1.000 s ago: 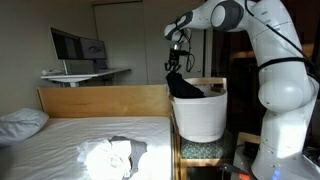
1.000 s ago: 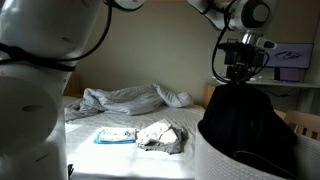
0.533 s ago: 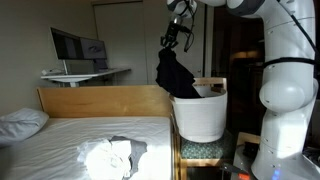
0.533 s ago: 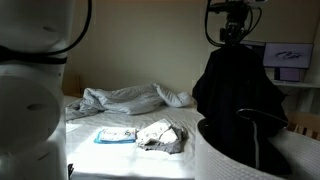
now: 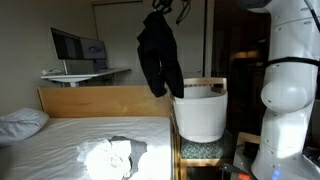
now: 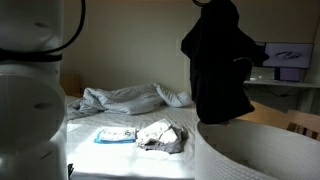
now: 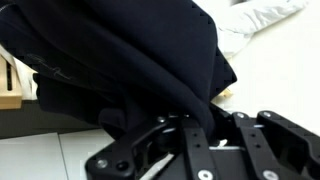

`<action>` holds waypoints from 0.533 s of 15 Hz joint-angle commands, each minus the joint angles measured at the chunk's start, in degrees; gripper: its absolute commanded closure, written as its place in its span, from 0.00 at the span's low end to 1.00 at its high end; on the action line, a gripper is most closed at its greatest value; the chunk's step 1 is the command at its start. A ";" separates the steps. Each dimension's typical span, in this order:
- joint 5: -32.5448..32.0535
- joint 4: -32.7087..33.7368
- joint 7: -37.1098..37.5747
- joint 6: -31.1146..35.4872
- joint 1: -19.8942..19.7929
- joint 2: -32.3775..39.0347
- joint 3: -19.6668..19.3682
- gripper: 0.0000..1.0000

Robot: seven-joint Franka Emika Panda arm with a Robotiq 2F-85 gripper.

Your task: Remove the clothing from the laundry basket and put them on the bed.

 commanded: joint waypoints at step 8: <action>-5.50 25.95 20.27 4.80 14.65 11.09 4.60 0.89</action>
